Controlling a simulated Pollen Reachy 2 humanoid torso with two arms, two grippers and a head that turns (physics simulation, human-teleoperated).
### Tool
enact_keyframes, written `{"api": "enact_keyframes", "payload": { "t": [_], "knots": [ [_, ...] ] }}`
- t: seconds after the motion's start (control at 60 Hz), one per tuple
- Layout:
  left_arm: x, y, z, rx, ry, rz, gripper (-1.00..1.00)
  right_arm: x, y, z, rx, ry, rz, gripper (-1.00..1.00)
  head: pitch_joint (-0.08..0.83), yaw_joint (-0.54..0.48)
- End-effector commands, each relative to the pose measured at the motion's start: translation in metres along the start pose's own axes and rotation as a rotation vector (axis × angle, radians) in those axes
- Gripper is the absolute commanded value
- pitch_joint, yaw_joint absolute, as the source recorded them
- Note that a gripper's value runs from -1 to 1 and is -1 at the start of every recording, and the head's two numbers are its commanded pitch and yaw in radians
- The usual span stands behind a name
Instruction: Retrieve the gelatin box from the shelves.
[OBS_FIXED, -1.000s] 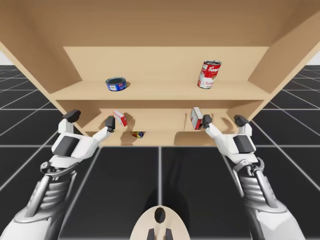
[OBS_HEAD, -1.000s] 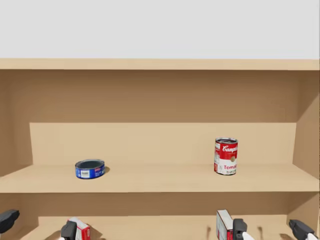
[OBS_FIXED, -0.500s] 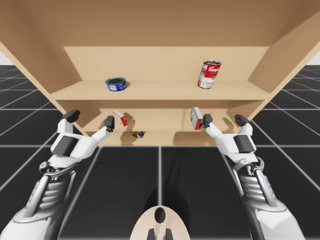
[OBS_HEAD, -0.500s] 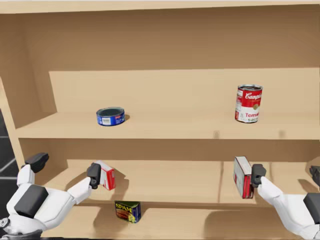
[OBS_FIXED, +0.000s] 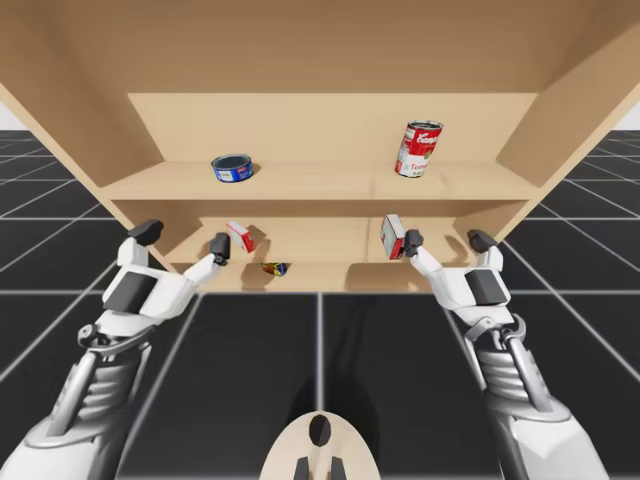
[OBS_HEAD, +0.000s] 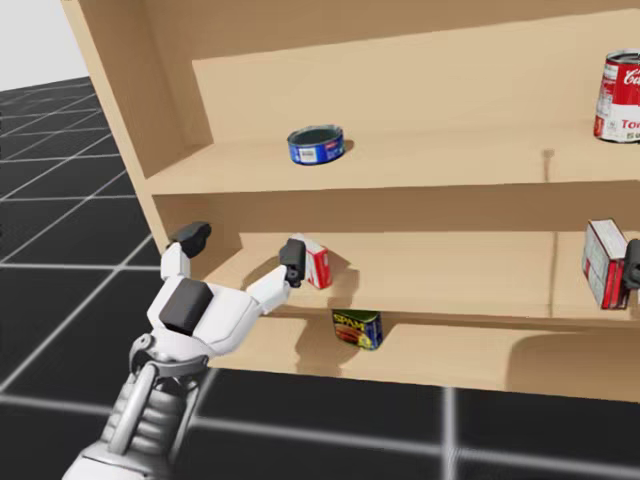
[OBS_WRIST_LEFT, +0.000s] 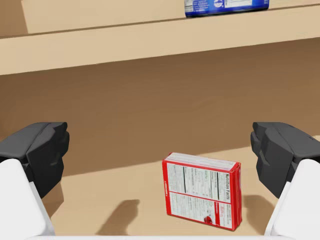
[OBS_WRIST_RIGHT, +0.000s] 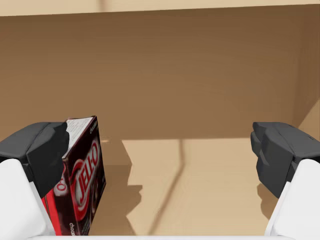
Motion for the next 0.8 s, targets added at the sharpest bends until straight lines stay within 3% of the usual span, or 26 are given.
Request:
{"api": "enact_keyframes", "payload": {
  "t": [0.017,0.233,0.383,0.517,0.683,0.8],
  "knots": [
    [0.005,-0.004,0.003,-0.028,-0.002,0.033,-1.00,-0.001,0.001,0.000,-0.005,0.001,-0.007,-1.00,0.408,0.28],
    [0.020,-0.017,0.014,-0.140,0.035,0.076,-1.00,0.002,-0.003,0.000,-0.022,-0.008,-0.010,-1.00,0.406,0.28],
    [0.032,-0.016,0.020,-0.255,0.102,0.128,-1.00,0.001,-0.004,-0.001,-0.027,-0.008,-0.010,-1.00,0.406,0.29],
    [0.025,-0.010,0.009,-0.307,0.169,0.149,-1.00,0.001,-0.004,-0.001,-0.030,-0.010,-0.008,-1.00,0.404,0.30],
    [0.006,-0.002,-0.014,-0.279,0.217,0.102,-1.00,0.003,-0.006,-0.001,-0.035,-0.021,-0.013,-1.00,0.407,0.31],
    [-0.014,0.003,-0.033,-0.264,0.261,0.109,-1.00,0.004,-0.008,-0.001,-0.035,-0.033,-0.019,-1.00,0.409,0.31]
  ]
}}
